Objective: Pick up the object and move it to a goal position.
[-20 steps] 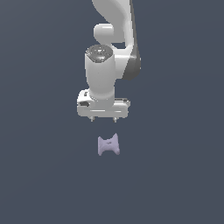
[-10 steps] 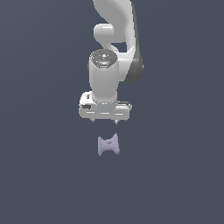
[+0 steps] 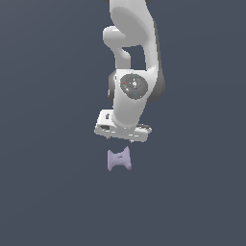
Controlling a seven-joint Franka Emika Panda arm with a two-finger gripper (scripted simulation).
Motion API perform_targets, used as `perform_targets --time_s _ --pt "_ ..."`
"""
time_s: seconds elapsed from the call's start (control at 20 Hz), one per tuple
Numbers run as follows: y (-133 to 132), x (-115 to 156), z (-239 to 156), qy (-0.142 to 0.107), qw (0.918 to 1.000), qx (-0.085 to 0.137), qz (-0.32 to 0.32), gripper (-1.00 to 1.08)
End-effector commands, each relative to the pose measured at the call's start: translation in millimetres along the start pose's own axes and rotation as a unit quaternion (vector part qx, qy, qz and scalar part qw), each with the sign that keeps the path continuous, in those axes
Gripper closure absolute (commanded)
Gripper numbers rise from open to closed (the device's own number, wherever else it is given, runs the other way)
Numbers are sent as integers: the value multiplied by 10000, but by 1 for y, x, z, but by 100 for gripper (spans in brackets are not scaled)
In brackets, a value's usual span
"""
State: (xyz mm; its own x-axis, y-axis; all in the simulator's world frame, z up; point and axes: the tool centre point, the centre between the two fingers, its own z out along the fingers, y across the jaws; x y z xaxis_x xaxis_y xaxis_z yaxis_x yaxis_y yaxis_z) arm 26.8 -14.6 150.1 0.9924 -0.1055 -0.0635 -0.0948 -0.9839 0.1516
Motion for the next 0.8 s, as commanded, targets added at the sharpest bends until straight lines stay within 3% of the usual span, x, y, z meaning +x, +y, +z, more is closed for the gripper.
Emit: perform_targets --time_s 0.0,0.35,0.75 --pt "-8 3 10 -124 9996 -247 101 -100" --pt "-29 10 36 -345 9926 -1083 433 -100" --pt "-50 16 58 -304 9739 -2096 820 -100"
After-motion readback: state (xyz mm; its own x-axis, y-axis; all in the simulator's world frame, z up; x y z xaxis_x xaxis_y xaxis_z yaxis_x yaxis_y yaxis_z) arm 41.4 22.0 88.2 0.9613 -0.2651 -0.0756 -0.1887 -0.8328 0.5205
